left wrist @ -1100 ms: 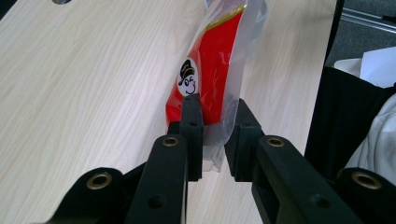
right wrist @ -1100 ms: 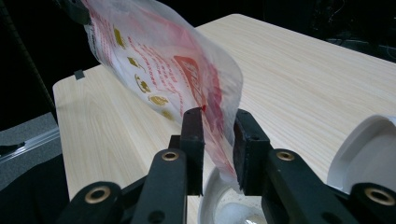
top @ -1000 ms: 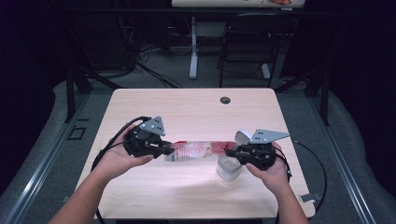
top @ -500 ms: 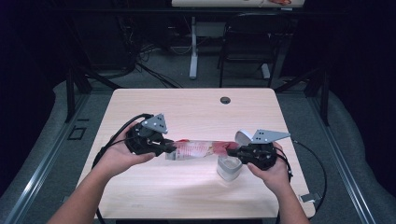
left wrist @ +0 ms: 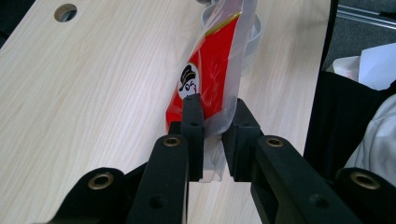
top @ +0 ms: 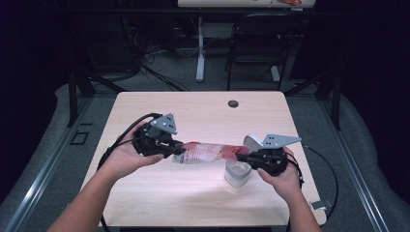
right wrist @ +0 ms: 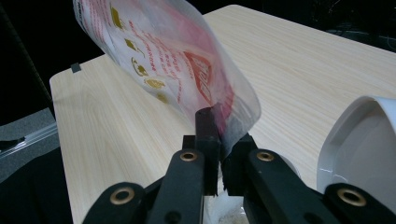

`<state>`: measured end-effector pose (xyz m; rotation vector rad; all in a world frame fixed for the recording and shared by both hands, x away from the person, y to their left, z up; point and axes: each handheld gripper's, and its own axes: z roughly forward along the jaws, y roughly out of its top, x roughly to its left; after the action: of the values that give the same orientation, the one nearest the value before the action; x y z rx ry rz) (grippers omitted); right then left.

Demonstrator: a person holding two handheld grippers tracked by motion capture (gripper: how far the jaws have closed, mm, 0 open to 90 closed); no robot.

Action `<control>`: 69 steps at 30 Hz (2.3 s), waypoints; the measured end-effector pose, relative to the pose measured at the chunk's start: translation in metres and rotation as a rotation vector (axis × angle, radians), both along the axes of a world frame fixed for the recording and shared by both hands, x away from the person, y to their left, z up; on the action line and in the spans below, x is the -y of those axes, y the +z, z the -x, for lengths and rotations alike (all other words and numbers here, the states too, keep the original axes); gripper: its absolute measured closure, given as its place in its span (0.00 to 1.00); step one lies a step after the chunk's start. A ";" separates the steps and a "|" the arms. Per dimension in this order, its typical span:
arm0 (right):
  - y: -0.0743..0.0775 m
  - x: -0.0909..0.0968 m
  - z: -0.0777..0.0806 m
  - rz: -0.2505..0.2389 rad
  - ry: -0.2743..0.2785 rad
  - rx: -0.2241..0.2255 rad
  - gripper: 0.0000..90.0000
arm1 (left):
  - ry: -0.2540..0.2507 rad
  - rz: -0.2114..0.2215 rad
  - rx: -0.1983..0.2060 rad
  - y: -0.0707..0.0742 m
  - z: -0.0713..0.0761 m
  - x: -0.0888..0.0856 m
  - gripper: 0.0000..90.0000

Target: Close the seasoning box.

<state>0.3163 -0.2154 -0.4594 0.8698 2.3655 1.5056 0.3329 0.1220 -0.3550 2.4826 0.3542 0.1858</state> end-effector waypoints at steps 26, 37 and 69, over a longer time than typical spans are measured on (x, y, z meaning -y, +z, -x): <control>0.002 0.011 0.000 -0.007 -0.001 -0.021 0.97 | -0.024 0.002 0.011 0.011 -0.002 0.013 0.90; 0.002 0.011 0.000 0.002 0.008 -0.027 0.97 | -0.031 0.004 0.011 0.014 -0.002 0.015 0.90; 0.001 0.016 -0.001 -0.004 -0.001 -0.042 0.96 | -0.034 0.014 0.013 0.021 -0.006 0.023 0.90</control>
<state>0.3174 -0.2314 -0.4586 0.9122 2.3921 1.5073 0.3387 0.0992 -0.3341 2.4711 0.3066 0.1853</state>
